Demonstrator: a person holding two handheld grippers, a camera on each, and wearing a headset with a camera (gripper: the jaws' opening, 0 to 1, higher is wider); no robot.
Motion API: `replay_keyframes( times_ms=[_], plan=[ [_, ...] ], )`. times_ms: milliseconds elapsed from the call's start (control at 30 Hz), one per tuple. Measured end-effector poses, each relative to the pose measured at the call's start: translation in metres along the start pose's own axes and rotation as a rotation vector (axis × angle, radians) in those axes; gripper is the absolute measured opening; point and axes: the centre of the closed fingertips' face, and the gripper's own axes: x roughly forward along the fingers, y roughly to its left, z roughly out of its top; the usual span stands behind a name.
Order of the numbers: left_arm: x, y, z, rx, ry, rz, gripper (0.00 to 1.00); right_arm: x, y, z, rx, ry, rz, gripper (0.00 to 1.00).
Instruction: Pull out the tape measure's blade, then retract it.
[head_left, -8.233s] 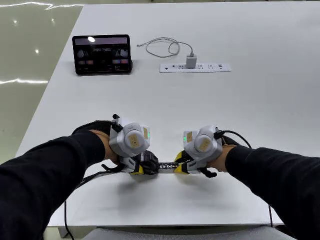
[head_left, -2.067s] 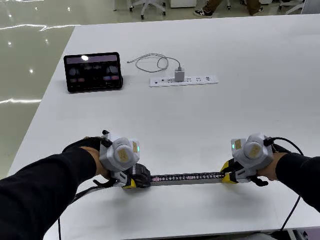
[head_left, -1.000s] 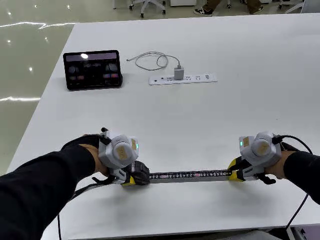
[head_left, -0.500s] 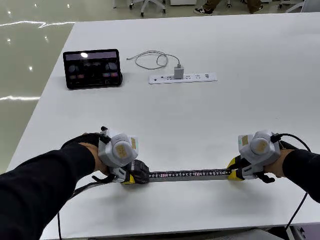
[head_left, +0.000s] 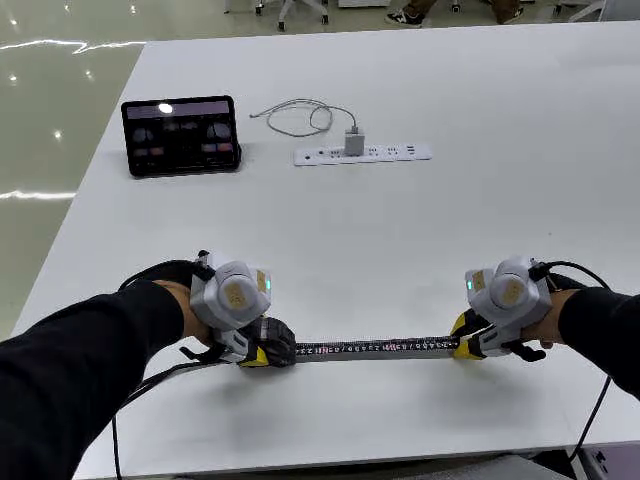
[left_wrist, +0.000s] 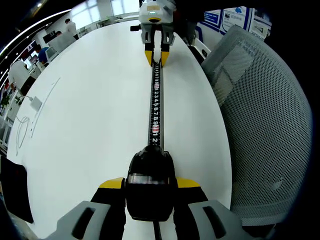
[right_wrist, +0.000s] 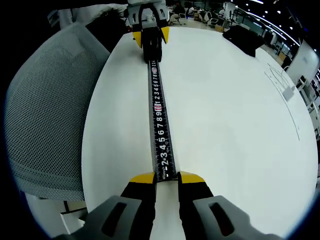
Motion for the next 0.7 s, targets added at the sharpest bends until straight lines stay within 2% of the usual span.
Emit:
replay_keyframes(
  times_ms=[33, 100, 167, 267, 333, 367, 467, 500, 600, 667, 700],
  plan=[
    [0.000, 0.000, 0.000, 0.002, 0.000, 0.000, 0.33, 0.000, 0.000, 0.001, -0.008, 0.000, -0.001, 0.13],
    [0.000, 0.000, 0.000, 0.004, 0.001, 0.001, 0.33, 0.000, 0.000, 0.003, -0.017, -0.005, -0.006, 0.22],
    [0.000, 0.000, 0.000, 0.002, -0.001, 0.002, 0.33, -0.001, 0.000, 0.007, -0.001, -0.015, -0.008, 0.29],
    [-0.001, 0.000, 0.001, 0.002, -0.013, 0.003, 0.33, -0.002, 0.001, 0.009, 0.032, -0.014, -0.003, 0.33],
    [-0.002, 0.000, 0.001, -0.007, -0.015, -0.003, 0.33, -0.004, 0.004, 0.010, 0.087, -0.012, 0.010, 0.39],
    [-0.003, 0.001, 0.001, -0.022, -0.020, 0.001, 0.33, -0.005, 0.010, 0.011, 0.129, -0.013, 0.040, 0.44],
    [-0.005, 0.002, 0.001, -0.035, -0.030, 0.018, 0.34, -0.005, 0.002, 0.010, 0.095, -0.011, -0.007, 0.48],
    [-0.005, 0.002, 0.000, -0.043, -0.034, 0.022, 0.35, -0.005, 0.003, 0.010, 0.102, -0.013, -0.008, 0.48],
    [-0.008, 0.004, -0.001, -0.088, -0.055, 0.030, 0.41, -0.008, 0.002, 0.011, 0.120, -0.025, -0.021, 0.53],
    [-0.011, 0.014, -0.003, -0.114, -0.064, 0.087, 0.56, -0.012, -0.001, 0.012, 0.138, -0.038, -0.034, 0.56],
    [-0.012, 0.015, -0.006, -0.157, -0.065, 0.086, 0.62, -0.014, -0.002, 0.011, 0.150, -0.043, -0.039, 0.57]
  ],
)
